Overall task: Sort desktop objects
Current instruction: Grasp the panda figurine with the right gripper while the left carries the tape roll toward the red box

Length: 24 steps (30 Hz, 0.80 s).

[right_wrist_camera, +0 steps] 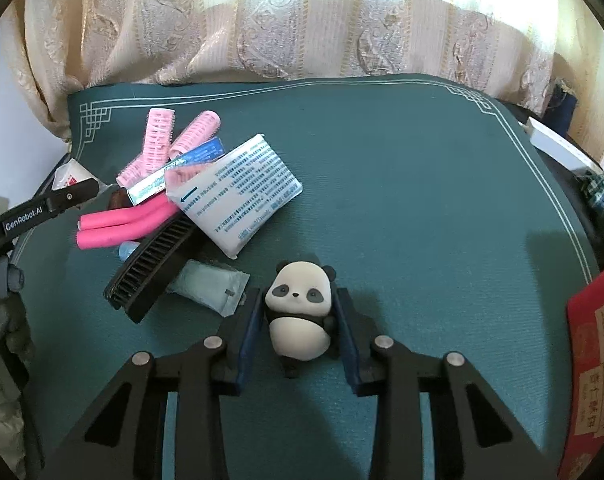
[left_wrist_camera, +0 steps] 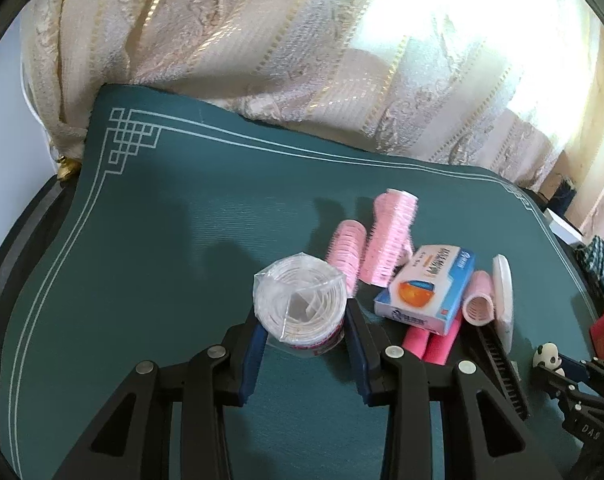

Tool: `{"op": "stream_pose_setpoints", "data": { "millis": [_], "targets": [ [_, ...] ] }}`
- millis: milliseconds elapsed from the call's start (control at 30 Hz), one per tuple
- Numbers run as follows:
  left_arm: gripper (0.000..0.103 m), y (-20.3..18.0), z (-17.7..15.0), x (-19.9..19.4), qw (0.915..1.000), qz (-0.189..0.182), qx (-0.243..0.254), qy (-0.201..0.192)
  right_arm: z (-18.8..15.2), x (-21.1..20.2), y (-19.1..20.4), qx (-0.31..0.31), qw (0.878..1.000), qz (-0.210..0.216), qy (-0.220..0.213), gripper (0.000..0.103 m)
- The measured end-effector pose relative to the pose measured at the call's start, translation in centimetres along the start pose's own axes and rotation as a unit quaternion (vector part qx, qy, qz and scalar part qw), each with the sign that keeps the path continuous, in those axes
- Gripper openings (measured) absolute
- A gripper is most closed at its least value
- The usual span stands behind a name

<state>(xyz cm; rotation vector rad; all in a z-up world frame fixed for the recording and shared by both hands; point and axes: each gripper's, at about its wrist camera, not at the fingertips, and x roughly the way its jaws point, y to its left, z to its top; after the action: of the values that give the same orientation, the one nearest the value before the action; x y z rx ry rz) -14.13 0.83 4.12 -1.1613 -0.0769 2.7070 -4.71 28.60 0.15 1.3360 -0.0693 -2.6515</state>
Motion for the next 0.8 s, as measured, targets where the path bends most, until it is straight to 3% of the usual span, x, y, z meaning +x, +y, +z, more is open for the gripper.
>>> {"op": "stream_pose_setpoints", "data": {
  "millis": [800],
  "targets": [
    [0.039, -8.6, -3.4, -5.1, 0.9979, -0.038, 0.051, -0.014, -4.2, -7.6, -4.2, 0.068, 0.997, 0.010, -0.046, 0.039]
  ]
}}
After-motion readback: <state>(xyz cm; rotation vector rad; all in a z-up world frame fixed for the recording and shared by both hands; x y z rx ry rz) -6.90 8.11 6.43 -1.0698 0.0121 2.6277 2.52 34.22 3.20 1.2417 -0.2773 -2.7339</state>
